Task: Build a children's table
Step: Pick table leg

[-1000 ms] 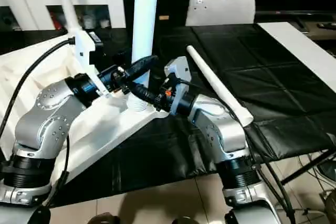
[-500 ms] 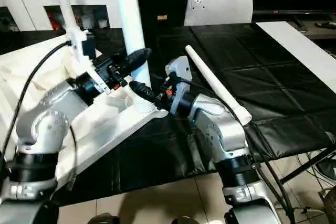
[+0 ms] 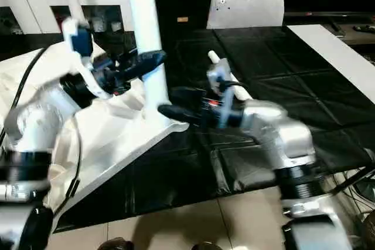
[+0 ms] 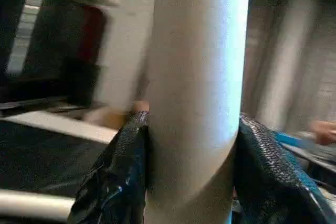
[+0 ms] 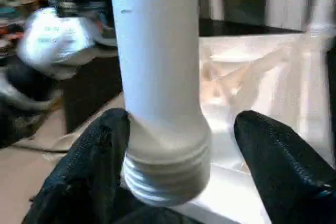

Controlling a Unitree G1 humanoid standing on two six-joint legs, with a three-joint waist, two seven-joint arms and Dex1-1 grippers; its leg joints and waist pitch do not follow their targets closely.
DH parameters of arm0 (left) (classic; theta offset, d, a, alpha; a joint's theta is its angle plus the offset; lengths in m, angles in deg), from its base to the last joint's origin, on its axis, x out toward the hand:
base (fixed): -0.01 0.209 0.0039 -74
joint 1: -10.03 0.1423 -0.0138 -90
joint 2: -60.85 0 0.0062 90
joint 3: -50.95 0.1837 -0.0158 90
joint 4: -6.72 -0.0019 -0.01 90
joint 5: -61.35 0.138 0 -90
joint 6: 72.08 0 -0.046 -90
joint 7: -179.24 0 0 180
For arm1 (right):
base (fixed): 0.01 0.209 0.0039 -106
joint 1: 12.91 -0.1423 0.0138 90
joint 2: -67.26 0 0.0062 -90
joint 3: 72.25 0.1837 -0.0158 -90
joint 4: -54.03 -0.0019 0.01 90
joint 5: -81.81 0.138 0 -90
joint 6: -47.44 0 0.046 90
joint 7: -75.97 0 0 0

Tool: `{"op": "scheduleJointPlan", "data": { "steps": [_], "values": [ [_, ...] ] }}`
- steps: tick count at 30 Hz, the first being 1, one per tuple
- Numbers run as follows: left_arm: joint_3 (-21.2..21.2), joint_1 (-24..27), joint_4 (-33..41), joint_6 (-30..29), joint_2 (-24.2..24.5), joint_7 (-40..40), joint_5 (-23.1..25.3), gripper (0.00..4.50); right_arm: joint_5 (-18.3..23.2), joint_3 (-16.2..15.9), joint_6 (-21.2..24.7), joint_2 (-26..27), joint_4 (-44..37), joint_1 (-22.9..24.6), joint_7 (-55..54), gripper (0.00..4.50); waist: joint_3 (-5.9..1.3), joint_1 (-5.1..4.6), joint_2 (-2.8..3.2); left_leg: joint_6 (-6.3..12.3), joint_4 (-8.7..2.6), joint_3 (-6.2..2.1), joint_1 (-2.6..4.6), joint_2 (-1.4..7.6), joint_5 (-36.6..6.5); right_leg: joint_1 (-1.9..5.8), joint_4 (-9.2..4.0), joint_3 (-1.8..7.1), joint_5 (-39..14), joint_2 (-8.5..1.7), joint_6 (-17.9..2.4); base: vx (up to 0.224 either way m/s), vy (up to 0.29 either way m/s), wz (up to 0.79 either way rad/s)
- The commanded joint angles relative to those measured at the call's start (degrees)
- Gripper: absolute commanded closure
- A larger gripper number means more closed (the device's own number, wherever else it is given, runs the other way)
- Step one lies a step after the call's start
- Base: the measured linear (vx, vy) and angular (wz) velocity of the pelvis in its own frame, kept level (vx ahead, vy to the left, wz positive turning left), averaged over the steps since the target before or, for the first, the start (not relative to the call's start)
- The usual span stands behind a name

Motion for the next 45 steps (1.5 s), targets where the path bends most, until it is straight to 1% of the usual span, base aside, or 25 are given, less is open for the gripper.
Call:
{"op": "scheduleJointPlan", "data": {
  "steps": [1, 2, 3, 4, 7, 8, 9, 10, 13, 15, 18, 19, 20, 23, 24, 26, 30, 34, 36, 37, 39, 41, 42, 45],
  "values": [
    [2.49, -1.21, 0.75, -3.0, 0.88, 6.54, -3.07, 2.59, 0.58, -0.81, 1.13, -1.56, -0.13, -1.56, 2.5, 1.01, -4.3, 0.16, -0.2, 1.39, -3.55, -0.02, 0.9, 1.3, -9.69, 3.22, -3.93, 2.01, -13.16, -3.63, -10.78, 0.0, 0.0, 0.0],
    [3.22, -1.34, 0.81, -3.39, 1.15, 8.07, -3.3, 2.59, 0.75, -1.0, 1.39, -1.89, 0.0, -1.83, 3.44, 1.01, -4.32, 0.19, -0.12, 1.33, -3.54, -0.05, 1.0, 1.41, -9.75, 3.18, -3.99, 2.06, -13.89, -3.72, -10.53, 0.0, 0.0, 0.0],
    [4.06, -1.51, 0.84, -3.87, 1.3, 9.08, -3.32, 2.59, 1.24, -1.29, 2.03, -2.24, -0.1, -2.03, 4.69, 1.01, -4.27, 0.17, -0.17, 1.39, -3.51, -0.05, 1.04, 1.44, -9.88, 3.14, -4.05, 2.06, -14.33, -3.73, -10.58, 0.0, 0.0, 0.0],
    [4.06, -1.51, 0.84, -3.87, 1.3, 9.08, -3.32, 2.59, 1.24, -1.29, 2.03, -2.24, -0.1, -2.03, 4.69, 1.01, -4.33, 0.23, -0.13, 1.39, -3.49, -0.02, 1.09, 1.48, -9.74, 3.11, -4.03, 2.07, -14.19, -3.72, -10.67, 0.0, 0.0, 0.0],
    [6.08, -2.26, 0.15, -4.4, 1.32, 11.96, -2.81, 2.59, 2.96, -1.98, 4.07, -2.8, -0.2, -2.6, 8.22, 1.01, -4.33, 0.33, -0.14, 1.35, -3.57, -0.08, 1.08, 1.59, -9.66, 3.13, -3.96, 2.01, -13.77, -3.67, -11.01, 0.0, 0.0, 0.0],
    [6.52, -2.6, -0.3, -4.3, 1.21, 12.57, -2.41, 2.59, 3.43, -2.23, 4.7, -2.88, -0.15, -2.79, 9.37, 1.01, -4.42, 0.52, -0.07, 1.35, -3.52, -0.02, 1.28, 1.67, -9.48, 3.02, -3.93, 2.04, -13.2, -3.69, -11.26, 0.0, 0.0, 0.0],
    [6.7, -2.77, -0.53, -4.26, 1.14, 12.81, -2.2, 2.59, 3.63, -2.36, 4.99, -2.92, -0.12, -2.88, 9.92, 1.28, -4.4, 0.52, -0.11, 1.41, -3.5, 0.01, 1.21, 1.61, -9.43, 3.04, -3.91, 2.03, -12.95, -3.64, -11.42, 0.0, 0.0, 0.0],
    [7.29, -3.05, -0.91, -4.01, 1.26, 13.58, -1.62, 2.59, 4.02, -2.78, 5.37, -2.93, 0.11, -3.1, 10.69, 1.35, -4.39, 0.71, -0.18, 1.32, -3.52, -0.02, 1.1, 1.63, -9.36, 3.15, -3.88, 2.01, -13.06, -3.71, -11.38, 0.0, 0.0, 0.0],
    [7.64, -3.24, -1.11, -4.02, 1.26, 14.19, -1.38, 2.59, 4.16, -3.12, 5.44, -2.76, 0.41, -3.27, 11.14, 1.48, -4.37, 0.77, -0.23, 1.14, -3.47, 0.01, 1.09, 1.57, -9.5, 3.13, -3.97, 2.02, -13.88, -3.77, -11.03, 0.0, 0.0, 0.0],
    [7.93, -3.28, -1.05, -4.02, 1.28, 14.58, -1.29, 2.59, 3.99, -3.08, 5.16, -2.35, 0.65, -3.34, 11.26, 1.71, -4.36, 0.88, -0.24, 0.95, -3.48, 0.0, 1.1, 1.59, -9.64, 3.09, -4.05, 2.03, -14.65, -3.81, -10.71, 0.0, 0.0, 0.0],
    [8.25, -3.32, -1.08, -3.69, 1.17, 14.74, -0.95, 2.59, 3.77, -2.86, 4.72, -1.69, 1.11, -3.49, 11.0, 1.96, -4.41, 0.93, -0.21, 0.77, -3.52, -0.06, 1.13, 1.63, -9.44, 3.06, -3.99, 2.0, -14.33, -3.78, -10.65, 0.0, 0.0, 0.0],
    [8.33, -3.39, -1.21, -3.55, 1.08, 14.82, -0.84, 2.59, 3.85, -2.8, 4.84, -1.44, 1.24, -3.58, 10.95, 1.96, -4.43, 0.94, -0.21, 0.76, -3.52, -0.06, 1.15, 1.65, -9.39, 3.06, -4.0, 2.01, -14.27, -3.79, -10.65, 0.0, 0.0, 0.0],
    [8.46, -3.39, -1.27, -3.31, 1.04, 14.85, -0.64, 2.59, 3.92, -2.8, 4.92, -1.29, 1.22, -3.6, 10.92, 2.17, -4.47, 1.02, -0.17, 0.77, -3.53, -0.06, 1.11, 1.64, -9.16, 3.08, -3.94, 2.0, -13.86, -3.8, -10.75, 0.0, 0.0, 0.0],
    [8.69, -3.37, -1.44, -2.75, 0.92, 14.9, -0.1, 2.59, 4.13, -2.93, 5.08, -1.16, 1.1, -3.58, 11.03, 2.34, -4.47, 1.1, -0.15, 0.73, -3.58, -0.09, 1.18, 1.69, -9.25, 3.08, -3.88, 1.99, -13.41, -3.79, -10.86, 0.0, 0.0, 0.0],
    [8.79, -3.45, -1.79, -2.21, 0.73, 14.8, 0.36, 2.59, 4.19, -2.89, 5.12, -1.04, 1.17, -3.57, 11.16, 2.42, -4.47, 1.25, -0.44, 0.81, -3.54, -0.03, 1.16, 1.68, -8.99, 3.09, -3.82, 2.02, -13.42, -3.84, -10.87, 0.0, 0.0, 0.0],
    [8.77, -3.5, -1.99, -1.85, 0.58, 14.69, 0.62, 2.59, 4.25, -2.82, 5.19, -0.95, 1.18, -3.53, 11.27, 2.48, -4.43, 1.41, -0.35, 0.82, -3.53, 0.02, 1.18, 1.67, -9.0, 3.02, -3.89, 2.04, -13.74, -3.84, -10.73, 0.0, 0.0, 0.0],
    [8.55, -3.41, -1.96, -1.62, 0.37, 14.54, 0.94, 2.6, 3.5, -3.07, 4.64, -0.8, 1.21, -3.35, 11.0, 2.52, -4.41, 1.55, -0.31, 0.49, -3.58, -0.04, 1.21, 1.69, -9.56, 2.99, -3.99, 2.02, -14.92, -3.88, -10.21, 0.0, 0.0, 0.0],
    [8.71, -3.2, -1.51, -1.67, 0.46, 14.69, 0.99, 2.6, 1.61, -3.51, 3.18, -0.54, 1.74, -3.46, 9.48, 2.53, -4.42, 1.53, -0.4, 0.51, -3.57, -0.04, 1.14, 1.64, -9.18, 3.01, -3.98, 2.03, -14.78, -3.88, -9.98, 0.0, 0.0, 0.0],
    [8.87, -3.11, -1.3, -1.73, 0.54, 14.87, 1.04, 2.6, 1.58, -3.52, 3.18, -0.34, 1.9, -3.54, 9.31, 2.53, -4.45, 1.49, -0.37, 0.58, -3.58, -0.05, 1.1, 1.64, -8.94, 3.04, -3.9, 2.01, -14.45, -3.85, -10.09, 0.0, 0.0, 0.0],
    [9.15, -3.01, -1.0, -1.81, 0.67, 15.21, 1.12, 2.6, 1.81, -3.29, 3.4, 0.15, 2.17, -3.73, 8.84, 2.18, -4.46, 1.47, -0.42, 0.67, -3.58, -0.05, 1.07, 1.64, -8.85, 3.04, -3.87, 2.0, -14.24, -3.86, -10.18, 0.0, 0.0, 0.0],
    [9.45, -2.86, -0.69, -1.88, 0.79, 15.42, 1.28, 2.6, 1.96, -3.27, 3.77, 0.4, 2.22, -3.9, 8.62, 1.84, -4.46, 1.48, -0.41, 0.71, -3.57, -0.03, 1.08, 1.63, -8.85, 3.02, -3.92, 2.0, -14.36, -3.86, -10.19, 0.0, 0.0, 0.0],
    [9.61, -2.75, -0.51, -1.98, 0.85, 15.58, 1.35, 2.6, 1.84, -3.32, 3.84, 0.51, 2.22, -4.0, 8.44, 1.79, -4.46, 1.49, -0.32, 0.66, -3.58, -0.01, 1.25, 1.7, -8.82, 2.9, -3.88, 2.04, -13.8, -3.81, -10.43, 0.0, 0.0, 0.0],
    [9.7, -2.7, -0.42, -2.03, 0.9, 15.69, 1.39, 2.6, 1.78, -3.35, 3.85, 0.57, 2.23, -4.05, 8.39, 1.78, -4.44, 1.51, -0.41, 0.68, -3.59, -0.01, 1.18, 1.66, -8.88, 2.95, -3.86, 2.05, -13.86, -3.84, -10.44, 0.0, 0.0, 0.0],
    [9.88, -2.56, -0.25, -2.02, 1.03, 15.87, 1.49, 2.6, 1.71, -3.33, 3.63, 0.74, 2.31, -4.11, 8.59, 1.78, -4.46, 1.52, -0.36, 0.51, -3.64, -0.06, 1.13, 1.7, -8.88, 3.03, -3.83, 2.02, -13.85, -3.9, -10.29, 0.0, 0.0, 0.0]
  ]
}}
